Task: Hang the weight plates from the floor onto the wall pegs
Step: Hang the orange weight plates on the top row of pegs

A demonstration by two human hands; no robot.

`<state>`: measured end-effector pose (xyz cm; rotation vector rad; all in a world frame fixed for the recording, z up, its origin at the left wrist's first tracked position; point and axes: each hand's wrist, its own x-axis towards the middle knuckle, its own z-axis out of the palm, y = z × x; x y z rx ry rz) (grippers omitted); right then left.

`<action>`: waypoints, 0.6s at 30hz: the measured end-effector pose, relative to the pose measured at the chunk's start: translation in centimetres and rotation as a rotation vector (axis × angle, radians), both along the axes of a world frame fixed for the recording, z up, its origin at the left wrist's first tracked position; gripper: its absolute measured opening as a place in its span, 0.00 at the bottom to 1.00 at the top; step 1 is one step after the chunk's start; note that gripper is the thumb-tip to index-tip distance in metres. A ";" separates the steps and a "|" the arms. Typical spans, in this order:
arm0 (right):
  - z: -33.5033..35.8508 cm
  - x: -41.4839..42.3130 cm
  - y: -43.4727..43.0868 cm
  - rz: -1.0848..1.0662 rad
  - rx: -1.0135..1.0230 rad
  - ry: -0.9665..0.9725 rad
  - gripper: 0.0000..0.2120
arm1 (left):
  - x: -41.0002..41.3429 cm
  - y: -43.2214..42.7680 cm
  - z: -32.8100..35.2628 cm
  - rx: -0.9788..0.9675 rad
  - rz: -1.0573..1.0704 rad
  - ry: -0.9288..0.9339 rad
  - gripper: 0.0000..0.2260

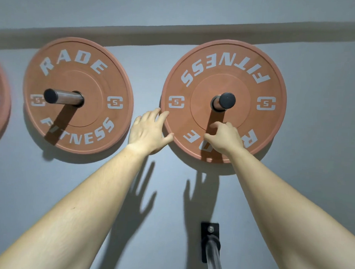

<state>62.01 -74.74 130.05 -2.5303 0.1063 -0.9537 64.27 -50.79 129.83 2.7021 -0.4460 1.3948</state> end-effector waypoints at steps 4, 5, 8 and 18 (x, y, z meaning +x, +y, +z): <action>0.5 -3.3 5.8 0.119 -0.011 0.114 0.25 | -3.4 5.6 0.0 -0.023 0.009 0.007 0.31; 0.6 -3.8 7.1 0.129 -0.018 0.121 0.24 | -4.3 7.1 -0.1 -0.023 0.009 0.010 0.31; 0.8 -6.0 12.2 0.120 -0.040 0.086 0.22 | -6.7 12.8 -0.2 -0.022 0.012 0.011 0.31; 3.2 -11.0 26.3 -0.019 -0.165 0.153 0.18 | -10.0 28.1 1.8 -0.018 -0.071 0.115 0.30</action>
